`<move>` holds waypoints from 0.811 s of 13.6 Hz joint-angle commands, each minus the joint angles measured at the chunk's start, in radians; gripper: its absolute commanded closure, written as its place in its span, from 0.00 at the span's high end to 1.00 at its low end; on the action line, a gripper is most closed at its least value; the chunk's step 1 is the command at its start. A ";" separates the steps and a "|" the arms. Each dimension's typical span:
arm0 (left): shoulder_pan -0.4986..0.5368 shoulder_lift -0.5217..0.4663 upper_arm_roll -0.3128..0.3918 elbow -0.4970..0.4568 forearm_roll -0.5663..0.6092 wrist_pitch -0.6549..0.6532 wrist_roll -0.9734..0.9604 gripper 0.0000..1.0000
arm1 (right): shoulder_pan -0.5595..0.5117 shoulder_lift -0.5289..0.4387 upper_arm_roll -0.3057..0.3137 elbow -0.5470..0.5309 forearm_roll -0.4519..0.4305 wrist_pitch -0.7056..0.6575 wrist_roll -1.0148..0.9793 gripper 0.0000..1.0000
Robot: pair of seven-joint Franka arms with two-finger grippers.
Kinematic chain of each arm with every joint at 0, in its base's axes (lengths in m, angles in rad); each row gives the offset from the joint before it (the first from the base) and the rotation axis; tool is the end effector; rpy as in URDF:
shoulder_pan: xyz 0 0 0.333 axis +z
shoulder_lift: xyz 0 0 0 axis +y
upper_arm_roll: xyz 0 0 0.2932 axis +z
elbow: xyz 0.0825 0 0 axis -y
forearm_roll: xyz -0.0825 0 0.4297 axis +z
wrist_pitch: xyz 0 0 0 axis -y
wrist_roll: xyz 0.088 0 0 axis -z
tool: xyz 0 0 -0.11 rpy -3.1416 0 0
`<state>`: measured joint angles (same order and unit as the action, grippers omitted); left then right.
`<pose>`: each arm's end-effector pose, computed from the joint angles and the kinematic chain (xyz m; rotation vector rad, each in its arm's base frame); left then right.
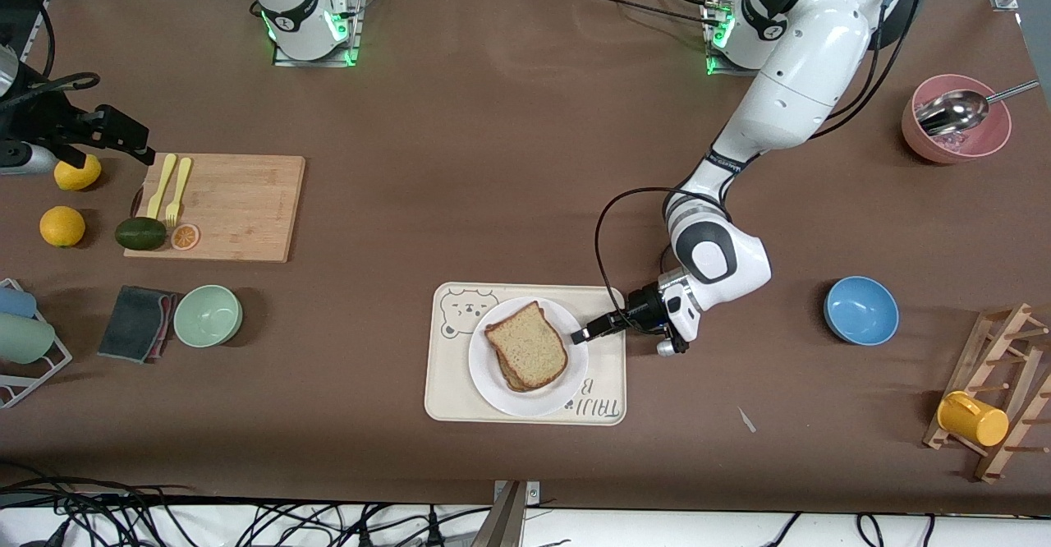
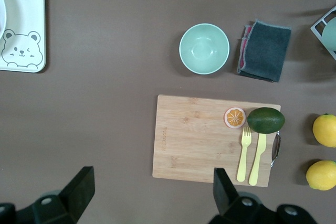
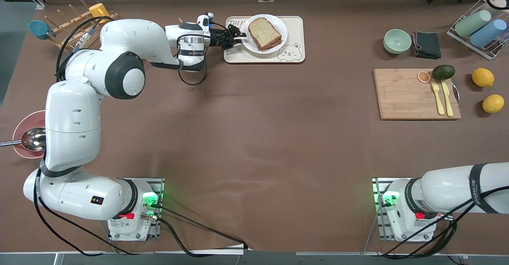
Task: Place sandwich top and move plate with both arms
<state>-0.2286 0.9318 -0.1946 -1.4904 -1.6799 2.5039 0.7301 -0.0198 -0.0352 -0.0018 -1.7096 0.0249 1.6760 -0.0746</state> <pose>0.6697 -0.2786 0.0755 2.0090 0.4199 0.2043 0.5962 -0.0104 0.5567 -3.1159 -0.0785 -0.0044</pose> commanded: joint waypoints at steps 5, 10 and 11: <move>0.054 -0.191 0.000 -0.212 0.075 -0.031 -0.020 0.51 | 0.003 0.008 0.002 0.025 -0.010 -0.021 0.010 1.00; 0.142 -0.434 0.003 -0.436 0.268 -0.042 -0.031 0.55 | 0.003 0.008 0.002 0.025 -0.010 -0.021 0.010 1.00; 0.158 -0.473 0.003 -0.471 0.307 -0.042 -0.031 0.60 | 0.003 0.008 0.003 0.025 -0.010 -0.021 0.010 1.00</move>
<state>-0.1086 0.5972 -0.1933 -1.8274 -1.4476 2.4814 0.7150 -0.0198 -0.0351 -0.0014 -1.7088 0.0249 1.6758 -0.0746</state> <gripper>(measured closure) 0.454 0.000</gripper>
